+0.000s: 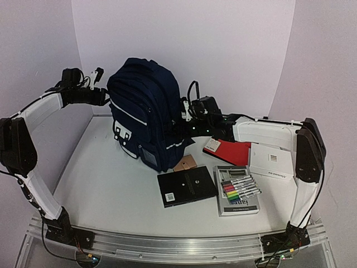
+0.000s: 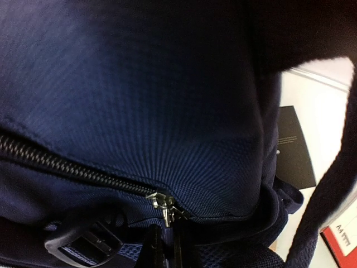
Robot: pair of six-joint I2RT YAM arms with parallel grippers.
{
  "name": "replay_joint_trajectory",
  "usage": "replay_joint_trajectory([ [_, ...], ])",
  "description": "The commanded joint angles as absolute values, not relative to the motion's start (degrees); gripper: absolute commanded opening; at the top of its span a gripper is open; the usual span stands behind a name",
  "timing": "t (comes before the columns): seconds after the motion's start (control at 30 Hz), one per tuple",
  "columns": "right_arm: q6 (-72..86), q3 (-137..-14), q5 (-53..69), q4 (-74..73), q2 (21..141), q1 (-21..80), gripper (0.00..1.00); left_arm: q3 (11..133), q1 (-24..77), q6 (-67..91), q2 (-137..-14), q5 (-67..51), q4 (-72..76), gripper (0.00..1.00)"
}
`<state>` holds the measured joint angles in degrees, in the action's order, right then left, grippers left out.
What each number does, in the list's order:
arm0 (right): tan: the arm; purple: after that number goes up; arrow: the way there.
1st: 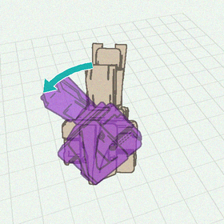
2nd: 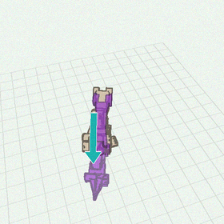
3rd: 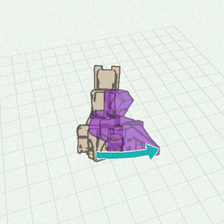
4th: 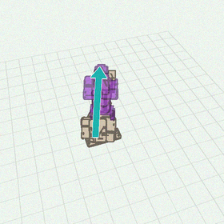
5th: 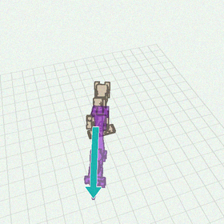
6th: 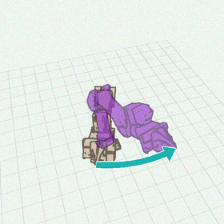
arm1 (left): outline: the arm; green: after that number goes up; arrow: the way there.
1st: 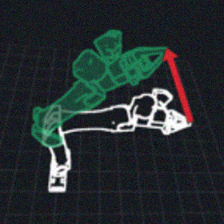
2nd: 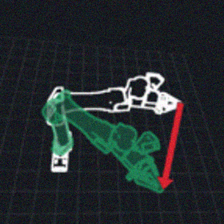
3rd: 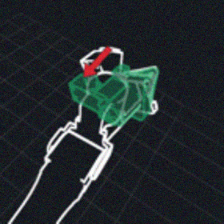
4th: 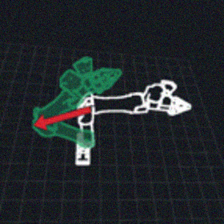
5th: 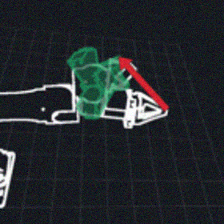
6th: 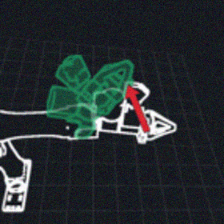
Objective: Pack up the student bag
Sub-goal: Adjust the student bag at the center of the board.
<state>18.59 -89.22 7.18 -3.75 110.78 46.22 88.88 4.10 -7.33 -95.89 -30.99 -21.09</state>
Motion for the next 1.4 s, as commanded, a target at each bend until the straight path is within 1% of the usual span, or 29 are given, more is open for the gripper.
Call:
replay_joint_trajectory([
  [0.0, 23.1, -87.7, 9.6, -0.6, 104.8, 46.3, 0.00, 92.3, 4.6, 1.8, -91.7, -24.4, -24.5, 0.77],
  [0.13, 24.3, -87.7, 10.5, -0.5, 103.0, 46.4, 0.00, 93.0, 4.5, 8.6, -88.6, -17.8, -32.1, 0.89],
  [0.23, 25.0, -87.1, 11.4, -0.5, 101.6, 46.5, 0.00, 92.2, 4.5, 12.2, -85.6, -18.9, -35.7, 0.93],
  [0.43, 25.5, -85.8, 11.0, -0.5, 99.9, 48.0, 0.00, 89.2, 4.6, 19.4, -81.3, -30.9, -37.2, 0.97],
  [0.6, 26.1, -85.9, 10.8, -0.5, 99.9, 49.5, 0.00, 84.9, 4.6, 26.8, -80.0, -43.6, -28.8, 1.00],
  [0.67, 26.5, -85.9, 10.9, -0.5, 99.9, 50.2, 0.00, 83.9, 4.6, 28.5, -80.7, -45.9, -25.2, 1.00],
  [0.9, 27.9, -86.9, 9.8, -0.5, 99.3, 54.4, 0.00, 86.4, 4.7, 28.5, -86.6, -47.1, -22.1, 1.00],
  [1.1, 31.4, -86.9, 6.9, 1.8, 98.8, 57.9, 0.00, 90.3, 4.5, 27.2, -91.9, -50.9, -15.0, 1.00],
  [1.23, 36.4, -85.3, 3.2, 3.8, 98.7, 58.2, 0.00, 93.2, 4.6, 21.5, -93.1, -47.3, -20.1, 1.00],
  [1.37, 40.0, -83.9, -1.3, 4.0, 99.3, 58.2, 0.00, 91.2, 4.8, 13.7, -89.8, -41.1, -27.7, 1.00],
])
